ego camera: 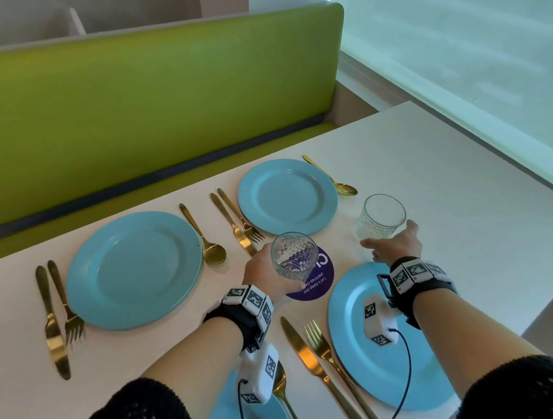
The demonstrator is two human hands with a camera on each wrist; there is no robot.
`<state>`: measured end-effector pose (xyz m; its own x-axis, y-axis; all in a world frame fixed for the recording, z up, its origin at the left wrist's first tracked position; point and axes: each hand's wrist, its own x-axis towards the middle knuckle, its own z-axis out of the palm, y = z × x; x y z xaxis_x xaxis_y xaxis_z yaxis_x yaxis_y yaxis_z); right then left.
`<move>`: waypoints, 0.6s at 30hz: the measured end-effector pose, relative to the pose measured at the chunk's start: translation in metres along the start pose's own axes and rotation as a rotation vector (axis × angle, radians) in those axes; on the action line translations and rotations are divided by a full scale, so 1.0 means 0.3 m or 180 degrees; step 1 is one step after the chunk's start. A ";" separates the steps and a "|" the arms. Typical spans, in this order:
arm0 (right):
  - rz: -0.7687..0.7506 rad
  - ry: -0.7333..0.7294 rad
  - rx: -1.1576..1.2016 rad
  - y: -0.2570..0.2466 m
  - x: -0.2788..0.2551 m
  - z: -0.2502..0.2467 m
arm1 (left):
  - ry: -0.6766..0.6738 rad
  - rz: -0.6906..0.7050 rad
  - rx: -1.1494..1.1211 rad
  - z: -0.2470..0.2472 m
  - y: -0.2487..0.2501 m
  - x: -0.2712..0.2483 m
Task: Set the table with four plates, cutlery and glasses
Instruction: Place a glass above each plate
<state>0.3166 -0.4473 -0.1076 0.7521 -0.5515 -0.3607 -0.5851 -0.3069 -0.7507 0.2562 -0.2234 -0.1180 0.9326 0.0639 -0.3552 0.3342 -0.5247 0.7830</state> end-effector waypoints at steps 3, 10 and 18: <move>-0.0049 0.0014 0.0001 -0.004 -0.010 -0.012 | -0.0015 -0.0016 0.0017 0.003 -0.009 -0.005; -0.0110 -0.0033 -0.0134 0.000 -0.091 -0.063 | -0.0150 -0.0217 -0.0049 -0.048 -0.018 -0.040; -0.0279 0.0103 -0.0120 0.009 -0.359 -0.088 | 0.0250 -0.0258 -0.0362 -0.240 -0.119 -0.215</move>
<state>0.2260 -0.4093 -0.0563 0.7911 -0.5458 -0.2761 -0.5288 -0.3836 -0.7571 0.1939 -0.1477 -0.0862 0.9083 0.1708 -0.3820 0.4179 -0.4158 0.8078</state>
